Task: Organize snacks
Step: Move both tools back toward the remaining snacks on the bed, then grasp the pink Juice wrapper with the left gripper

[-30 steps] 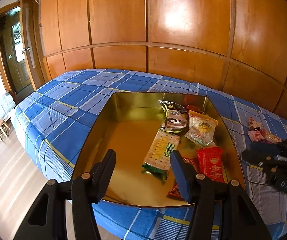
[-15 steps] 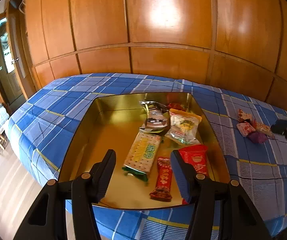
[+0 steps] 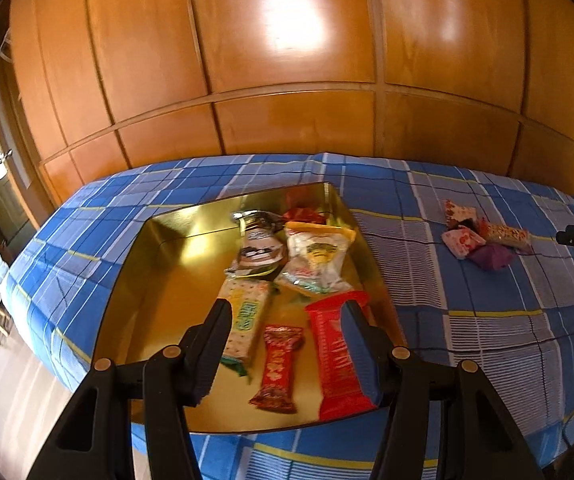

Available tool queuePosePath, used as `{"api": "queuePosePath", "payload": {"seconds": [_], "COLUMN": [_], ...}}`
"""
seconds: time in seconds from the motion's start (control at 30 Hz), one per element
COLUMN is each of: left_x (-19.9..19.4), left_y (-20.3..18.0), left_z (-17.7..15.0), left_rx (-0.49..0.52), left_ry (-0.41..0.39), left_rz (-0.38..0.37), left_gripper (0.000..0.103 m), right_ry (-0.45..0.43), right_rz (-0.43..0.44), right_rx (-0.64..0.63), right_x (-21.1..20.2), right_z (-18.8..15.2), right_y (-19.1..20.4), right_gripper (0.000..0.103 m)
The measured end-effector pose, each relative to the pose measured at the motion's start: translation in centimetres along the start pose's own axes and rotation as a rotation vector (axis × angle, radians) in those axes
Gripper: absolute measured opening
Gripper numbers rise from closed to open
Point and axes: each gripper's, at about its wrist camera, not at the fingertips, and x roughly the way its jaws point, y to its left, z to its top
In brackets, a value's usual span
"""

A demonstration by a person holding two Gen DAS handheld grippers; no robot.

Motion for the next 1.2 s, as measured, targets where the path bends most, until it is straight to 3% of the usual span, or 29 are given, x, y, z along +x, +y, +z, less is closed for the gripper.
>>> {"api": "queuePosePath", "payload": {"seconds": [0.1,0.23,0.83,1.2], "left_x": [0.3,0.6,3.2,5.6], "left_y": [-1.4,-3.4,-9.8,-13.0], "left_z": [0.4,0.9,2.8,3.9], "left_rx": [0.033,0.072,0.172,0.188], "left_ry": [0.005,0.005,0.045,0.111], "left_rz": [-0.01,-0.035,-0.141,-0.211], "left_gripper": [0.058,0.058,0.058,0.058], "right_ry": [0.077,0.091,0.07,0.033], "right_rz": [-0.022,-0.015,0.012,0.031], "right_rx": [0.087,0.131,0.11,0.125], "right_x": [1.6,2.0,1.2,0.3], "right_z": [-0.3,0.1,0.8,1.1], "right_y": [-1.7,-2.2,-1.5,-1.6], "right_gripper": [0.031,0.031,0.031,0.033]}}
